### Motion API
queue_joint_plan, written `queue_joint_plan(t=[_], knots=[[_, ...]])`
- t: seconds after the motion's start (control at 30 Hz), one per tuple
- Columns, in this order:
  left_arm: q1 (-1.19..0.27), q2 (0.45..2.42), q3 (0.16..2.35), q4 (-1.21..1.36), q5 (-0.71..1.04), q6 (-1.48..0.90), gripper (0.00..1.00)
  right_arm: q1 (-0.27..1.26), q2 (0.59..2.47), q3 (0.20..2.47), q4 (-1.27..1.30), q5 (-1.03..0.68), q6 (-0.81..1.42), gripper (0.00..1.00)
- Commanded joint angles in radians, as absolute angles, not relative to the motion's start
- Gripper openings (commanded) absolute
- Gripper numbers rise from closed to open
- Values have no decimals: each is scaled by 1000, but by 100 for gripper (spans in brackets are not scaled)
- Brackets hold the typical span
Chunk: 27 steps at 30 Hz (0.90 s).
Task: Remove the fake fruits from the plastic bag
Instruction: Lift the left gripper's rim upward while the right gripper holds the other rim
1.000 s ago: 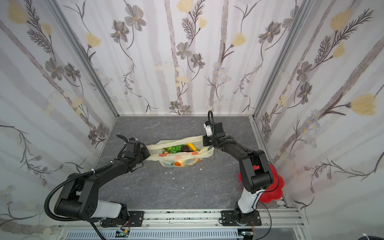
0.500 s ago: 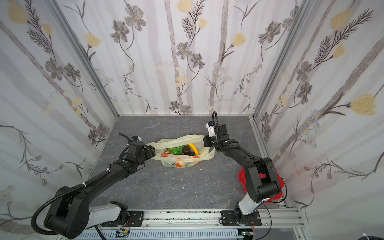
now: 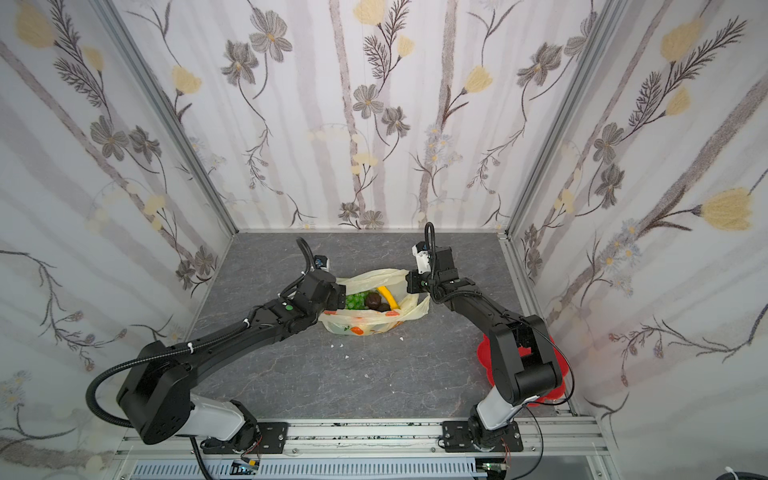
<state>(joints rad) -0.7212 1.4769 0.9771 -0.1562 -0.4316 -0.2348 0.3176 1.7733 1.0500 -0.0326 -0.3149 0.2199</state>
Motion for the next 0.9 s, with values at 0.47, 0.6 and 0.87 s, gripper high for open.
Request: queue_joint_plan(t=[0.47,0.6,0.87], knots=[[-668,1766,1143,-135,-533,-17,74,313,1818,1109,-15,-329,209,0],[-615,1780,1197,-121,-444,-46,53,312,1831,1109,-18,-312,203,0],[-437,1895,1287,-104,-258,-182,15,317,1896,1172,-1,-291,204,0]])
